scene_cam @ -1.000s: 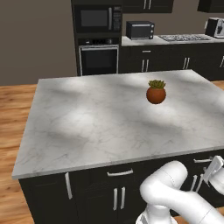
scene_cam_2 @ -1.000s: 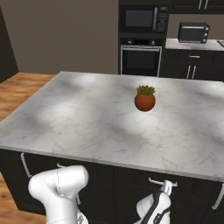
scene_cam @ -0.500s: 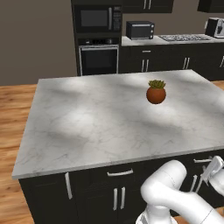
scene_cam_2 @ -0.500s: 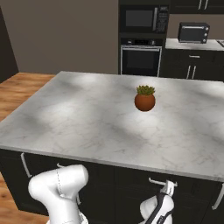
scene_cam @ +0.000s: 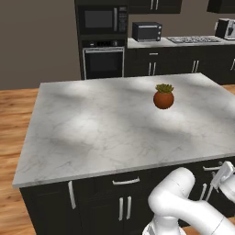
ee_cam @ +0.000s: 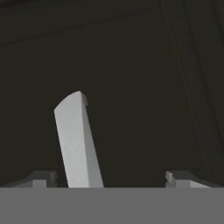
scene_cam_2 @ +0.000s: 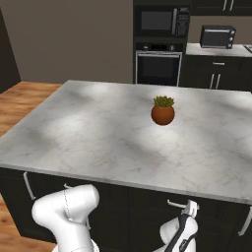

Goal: Take the pizza cutter from the drawer on the right and place it on the dining counter for cutting.

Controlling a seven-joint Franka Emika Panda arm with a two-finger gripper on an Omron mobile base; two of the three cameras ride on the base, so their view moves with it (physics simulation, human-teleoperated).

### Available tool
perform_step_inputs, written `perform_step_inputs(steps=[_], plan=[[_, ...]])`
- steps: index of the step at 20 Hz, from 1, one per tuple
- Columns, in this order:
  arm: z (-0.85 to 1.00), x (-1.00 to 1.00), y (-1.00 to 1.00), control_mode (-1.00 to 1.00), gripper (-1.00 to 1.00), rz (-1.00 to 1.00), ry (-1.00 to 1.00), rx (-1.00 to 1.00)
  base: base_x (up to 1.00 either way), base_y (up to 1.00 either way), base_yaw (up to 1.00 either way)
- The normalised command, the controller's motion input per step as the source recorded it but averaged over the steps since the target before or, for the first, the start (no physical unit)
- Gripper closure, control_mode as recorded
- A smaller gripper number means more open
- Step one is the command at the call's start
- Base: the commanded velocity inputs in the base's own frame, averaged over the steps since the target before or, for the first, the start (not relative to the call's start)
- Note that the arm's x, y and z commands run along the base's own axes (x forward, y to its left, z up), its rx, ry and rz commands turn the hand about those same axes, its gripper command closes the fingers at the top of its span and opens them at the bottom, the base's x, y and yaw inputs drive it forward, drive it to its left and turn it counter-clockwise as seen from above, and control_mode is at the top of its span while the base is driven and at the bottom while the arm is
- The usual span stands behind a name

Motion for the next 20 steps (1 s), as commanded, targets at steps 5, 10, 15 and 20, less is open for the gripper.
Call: perform_step_inputs(steps=[5,10,15,20], plan=[[0.0,0.0,0.0,-1.0,-1.0,0.0,0.0,0.0,0.0,0.0,0.0],[0.0,0.0,0.0,-1.0,-1.0,0.0,0.0,0.0,0.0,0.0,0.0],[0.0,0.0,0.0,-1.0,1.0,0.0,0.0,0.0,0.0,0.0,0.0],[0.0,0.0,0.0,-1.0,1.0,0.0,0.0,0.0,0.0,0.0,0.0]])
